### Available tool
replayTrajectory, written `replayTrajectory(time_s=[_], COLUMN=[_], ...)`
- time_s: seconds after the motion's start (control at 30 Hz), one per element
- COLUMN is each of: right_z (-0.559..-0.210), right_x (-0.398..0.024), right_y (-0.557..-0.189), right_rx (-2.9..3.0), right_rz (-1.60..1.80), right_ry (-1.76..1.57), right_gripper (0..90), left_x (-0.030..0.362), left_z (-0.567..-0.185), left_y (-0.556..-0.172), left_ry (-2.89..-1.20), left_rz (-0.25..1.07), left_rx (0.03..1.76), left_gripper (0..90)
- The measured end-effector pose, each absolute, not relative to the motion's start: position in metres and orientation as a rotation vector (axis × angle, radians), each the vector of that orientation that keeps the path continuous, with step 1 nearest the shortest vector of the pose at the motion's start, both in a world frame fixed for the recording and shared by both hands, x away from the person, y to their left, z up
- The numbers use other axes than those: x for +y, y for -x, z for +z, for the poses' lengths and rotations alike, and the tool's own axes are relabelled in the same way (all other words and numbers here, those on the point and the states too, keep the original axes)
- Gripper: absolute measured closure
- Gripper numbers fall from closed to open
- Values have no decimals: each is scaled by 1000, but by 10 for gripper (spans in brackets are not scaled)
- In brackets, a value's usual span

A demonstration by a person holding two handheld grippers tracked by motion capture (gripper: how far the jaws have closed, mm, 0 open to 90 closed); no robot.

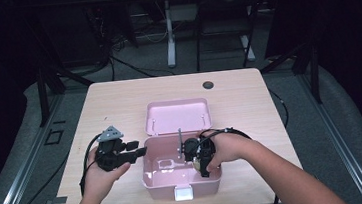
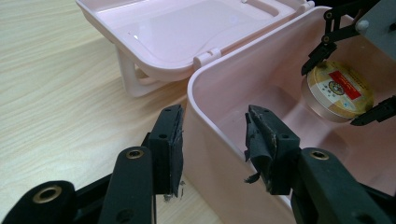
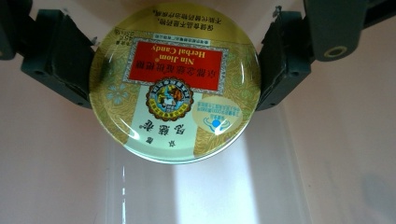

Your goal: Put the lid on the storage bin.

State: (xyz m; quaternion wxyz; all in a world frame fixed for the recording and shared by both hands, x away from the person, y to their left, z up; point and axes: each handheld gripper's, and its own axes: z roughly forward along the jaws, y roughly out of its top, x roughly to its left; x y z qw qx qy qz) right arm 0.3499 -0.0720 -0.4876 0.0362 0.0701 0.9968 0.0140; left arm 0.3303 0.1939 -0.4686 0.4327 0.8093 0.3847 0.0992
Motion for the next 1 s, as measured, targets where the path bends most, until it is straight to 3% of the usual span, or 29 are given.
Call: replayTrajectory(time_s=[1.0], right_z=[-493], right_x=[-70], right_y=[-349], right_rx=[3016], right_rz=[54], right_ry=[-83], right_gripper=[198], left_x=[192], left_z=[-470], left_y=[-330], left_ry=[-2028], left_rz=[246], left_rx=[953], left_gripper=[565])
